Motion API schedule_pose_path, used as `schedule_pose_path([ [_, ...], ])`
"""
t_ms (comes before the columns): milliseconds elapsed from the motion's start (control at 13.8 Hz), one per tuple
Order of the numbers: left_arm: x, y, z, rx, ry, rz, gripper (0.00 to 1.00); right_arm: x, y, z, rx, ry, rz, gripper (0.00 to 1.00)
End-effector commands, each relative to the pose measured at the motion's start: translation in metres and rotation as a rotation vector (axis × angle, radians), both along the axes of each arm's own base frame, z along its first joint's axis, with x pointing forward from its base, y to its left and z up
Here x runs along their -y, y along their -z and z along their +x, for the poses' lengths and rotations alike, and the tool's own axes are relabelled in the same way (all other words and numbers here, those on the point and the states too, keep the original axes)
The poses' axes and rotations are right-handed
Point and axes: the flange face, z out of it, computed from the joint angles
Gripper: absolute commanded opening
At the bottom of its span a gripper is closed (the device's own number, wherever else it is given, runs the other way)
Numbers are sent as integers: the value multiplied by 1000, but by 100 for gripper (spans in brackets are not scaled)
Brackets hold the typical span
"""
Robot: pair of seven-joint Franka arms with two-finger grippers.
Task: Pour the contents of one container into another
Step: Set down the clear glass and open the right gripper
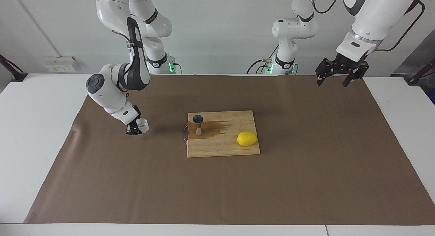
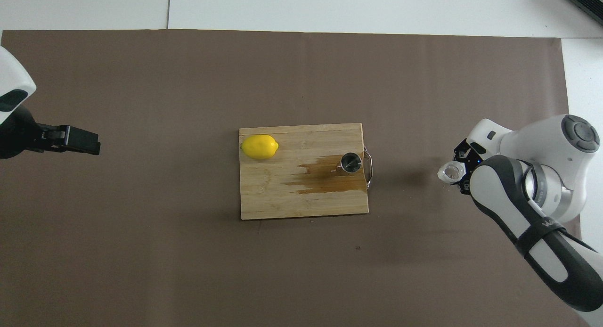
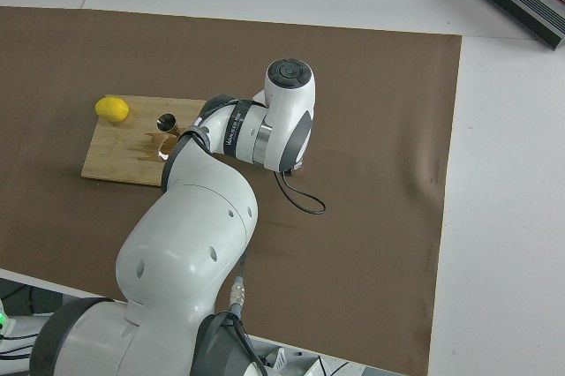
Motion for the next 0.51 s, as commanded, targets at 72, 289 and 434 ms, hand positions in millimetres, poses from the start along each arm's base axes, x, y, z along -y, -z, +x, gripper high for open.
schedule_pose_path([
  [72,-2,-1,-9,5,3,-6,100,4,4,-6,22,-3,19,50],
  [289,-2,0,-8,2,3,-5,100,5,13,-14,34,-1,12,64],
  [434,-2,-1,-9,3,3,-5,100,4,13,-13,37,-5,11,100],
])
